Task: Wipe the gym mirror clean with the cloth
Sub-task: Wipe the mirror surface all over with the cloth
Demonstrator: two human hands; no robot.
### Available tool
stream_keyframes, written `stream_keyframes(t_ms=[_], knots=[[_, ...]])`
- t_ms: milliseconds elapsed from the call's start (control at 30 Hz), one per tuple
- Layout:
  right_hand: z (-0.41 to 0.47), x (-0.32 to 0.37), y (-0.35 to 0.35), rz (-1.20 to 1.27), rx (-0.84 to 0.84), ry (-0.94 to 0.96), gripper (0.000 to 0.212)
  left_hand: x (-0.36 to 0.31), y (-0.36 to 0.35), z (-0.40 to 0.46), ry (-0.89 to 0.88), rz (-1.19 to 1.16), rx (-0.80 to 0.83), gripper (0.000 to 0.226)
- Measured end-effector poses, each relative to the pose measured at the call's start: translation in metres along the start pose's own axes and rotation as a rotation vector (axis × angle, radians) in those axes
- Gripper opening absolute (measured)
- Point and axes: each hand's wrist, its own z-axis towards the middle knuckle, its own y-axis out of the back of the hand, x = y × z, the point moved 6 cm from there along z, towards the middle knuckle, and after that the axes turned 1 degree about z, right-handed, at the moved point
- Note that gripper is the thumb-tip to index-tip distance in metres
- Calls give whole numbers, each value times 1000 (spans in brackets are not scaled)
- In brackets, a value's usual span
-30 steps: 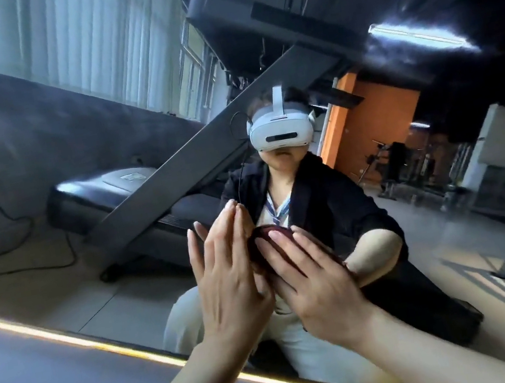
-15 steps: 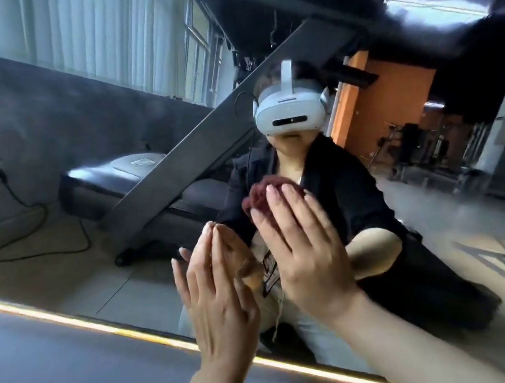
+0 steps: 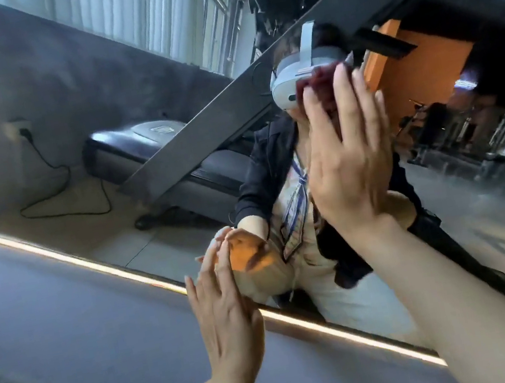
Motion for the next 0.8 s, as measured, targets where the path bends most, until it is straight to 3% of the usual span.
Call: stream_keyframes(t_ms=[67,133,267,400,467,633,800], knots=[[25,17,-10,6,-58,-50,42,0,5,4,-4,-39,-17,84],[0,55,-26,26,-22,124,43,1,8,8,11,-109,-50,75],[-127,111,-45,60,245,478,49,15,9,12,84,-178,-129,65],[-199,86,-24,129,461,587,64,13,5,2,64,-126,-95,57],[-203,55,-8,43,472,639,53,-3,-3,-9,-49,-83,-33,57],[-198,-53,41,-124,388,426,48,-41,-41,-51,-263,6,119,82],[-162,-87,58,-151,288,274,46,-92,-64,-58,-340,-53,131,76]])
